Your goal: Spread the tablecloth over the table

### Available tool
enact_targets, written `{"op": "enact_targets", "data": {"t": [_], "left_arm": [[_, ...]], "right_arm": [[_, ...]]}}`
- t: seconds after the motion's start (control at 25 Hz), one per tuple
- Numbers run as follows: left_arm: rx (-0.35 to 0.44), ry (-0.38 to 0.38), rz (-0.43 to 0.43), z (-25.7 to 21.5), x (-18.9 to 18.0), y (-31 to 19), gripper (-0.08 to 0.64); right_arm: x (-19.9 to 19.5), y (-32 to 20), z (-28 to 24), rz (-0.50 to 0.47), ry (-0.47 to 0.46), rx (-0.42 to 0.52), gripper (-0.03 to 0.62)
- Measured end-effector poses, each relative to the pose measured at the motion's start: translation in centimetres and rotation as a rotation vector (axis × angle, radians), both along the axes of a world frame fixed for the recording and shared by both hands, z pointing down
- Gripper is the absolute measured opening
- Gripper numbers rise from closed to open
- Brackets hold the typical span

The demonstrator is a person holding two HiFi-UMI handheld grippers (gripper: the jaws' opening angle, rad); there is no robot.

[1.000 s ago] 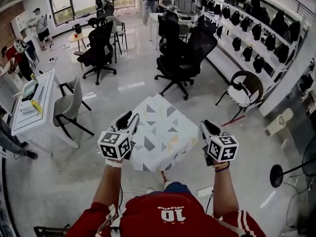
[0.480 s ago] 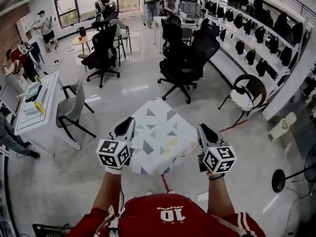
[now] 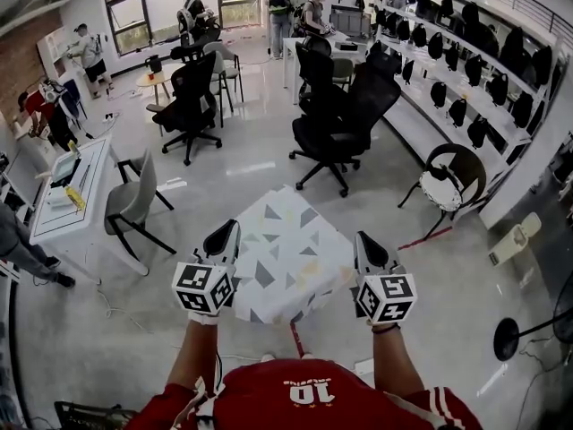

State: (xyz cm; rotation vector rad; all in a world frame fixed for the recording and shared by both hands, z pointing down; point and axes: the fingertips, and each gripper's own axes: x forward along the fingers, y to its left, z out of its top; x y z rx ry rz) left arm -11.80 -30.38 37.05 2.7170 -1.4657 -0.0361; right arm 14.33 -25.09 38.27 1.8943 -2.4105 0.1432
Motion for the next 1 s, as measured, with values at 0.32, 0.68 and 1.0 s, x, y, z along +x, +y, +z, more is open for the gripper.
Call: {"op": "enact_targets", "data": {"t": [0.32, 0.68, 1.0], "left_arm": [[0.001, -0.018, 0.019, 0.4, 1.6, 0.5, 0.021], [-0.010, -0.020, 0.011, 0.4, 1.9, 0.5, 0.021], [-0.016, -0.028, 0.006, 0.6, 2.2, 0.9, 0.021]], "right_arm": [[0.7, -0.5, 0.6, -0.010, -0.019, -0.002, 0.015], [0.9, -0.6, 0.6, -0.014, -0.002, -0.007, 0.015], [0.9, -0.3, 1.0, -0.024, 0.010, -0.010, 0.015]]}}
